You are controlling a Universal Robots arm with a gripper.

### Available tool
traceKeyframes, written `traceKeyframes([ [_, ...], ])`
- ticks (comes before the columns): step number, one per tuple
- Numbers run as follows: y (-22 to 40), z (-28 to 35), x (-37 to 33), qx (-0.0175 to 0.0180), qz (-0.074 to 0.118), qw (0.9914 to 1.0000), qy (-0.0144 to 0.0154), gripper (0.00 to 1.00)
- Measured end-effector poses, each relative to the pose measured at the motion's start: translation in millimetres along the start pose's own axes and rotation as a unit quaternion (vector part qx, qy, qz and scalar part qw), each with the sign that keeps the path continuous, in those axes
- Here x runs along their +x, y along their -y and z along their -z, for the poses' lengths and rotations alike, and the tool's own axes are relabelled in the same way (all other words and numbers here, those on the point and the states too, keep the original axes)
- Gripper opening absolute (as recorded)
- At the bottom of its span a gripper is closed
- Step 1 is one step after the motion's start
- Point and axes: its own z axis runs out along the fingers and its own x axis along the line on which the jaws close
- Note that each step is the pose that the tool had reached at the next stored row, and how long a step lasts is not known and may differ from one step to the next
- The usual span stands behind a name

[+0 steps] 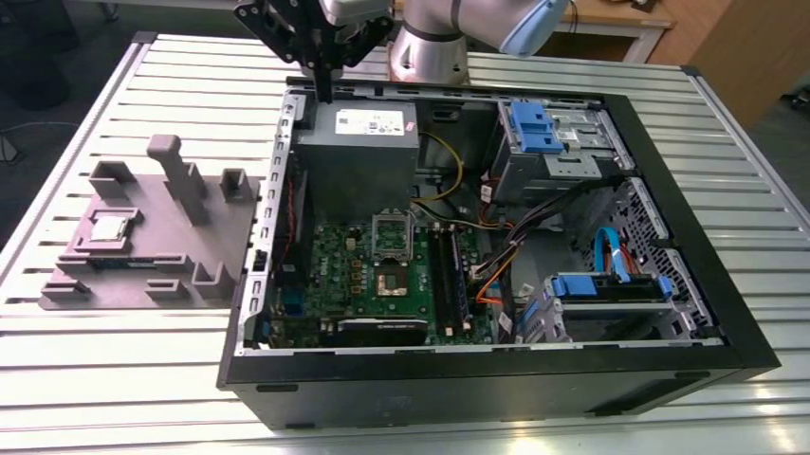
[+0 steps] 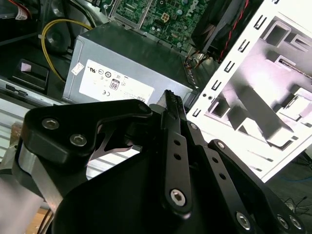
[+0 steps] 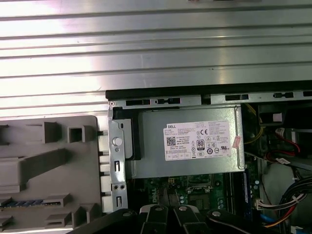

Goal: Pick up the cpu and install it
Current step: 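Reach for the cpu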

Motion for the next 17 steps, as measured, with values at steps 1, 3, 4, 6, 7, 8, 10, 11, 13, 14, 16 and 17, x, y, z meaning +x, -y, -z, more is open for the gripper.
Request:
traceKeyframes([
  [1, 0.0, 0.0, 0.1, 0.0000, 0.000, 1.00000, 0.0000, 0.10],
  [3, 0.0, 0.0, 0.5, 0.0000, 0.000, 1.00000, 0.0000, 0.10],
  [4, 0.0, 0.0, 0.7, 0.0000, 0.000, 1.00000, 0.0000, 0.10],
  [6, 0.1, 0.0, 1.0, 0.0000, 0.000, 1.00000, 0.0000, 0.10],
  [7, 0.1, 0.0, 1.2, 0.0000, 0.000, 1.00000, 0.0000, 0.10],
  [8, 0.1, 0.0, 1.3, 0.0000, 0.000, 1.00000, 0.0000, 0.10],
  [10, 0.1, 0.0, 1.7, 0.0000, 0.000, 1.00000, 0.0000, 0.10],
  [11, 0.1, 0.0, 1.8, 0.0000, 0.000, 1.00000, 0.0000, 0.10],
  [13, 0.2, -0.1, 2.6, 0.0000, 0.000, 1.00000, 0.0000, 0.10],
  [14, 0.2, -0.1, 2.7, 0.0000, 0.000, 1.00000, 0.0000, 0.10],
  [16, 0.3, -0.1, 3.5, 0.0000, 0.000, 1.00000, 0.0000, 0.10],
  [17, 0.3, -0.1, 3.9, 0.0000, 0.000, 1.00000, 0.0000, 0.10],
])
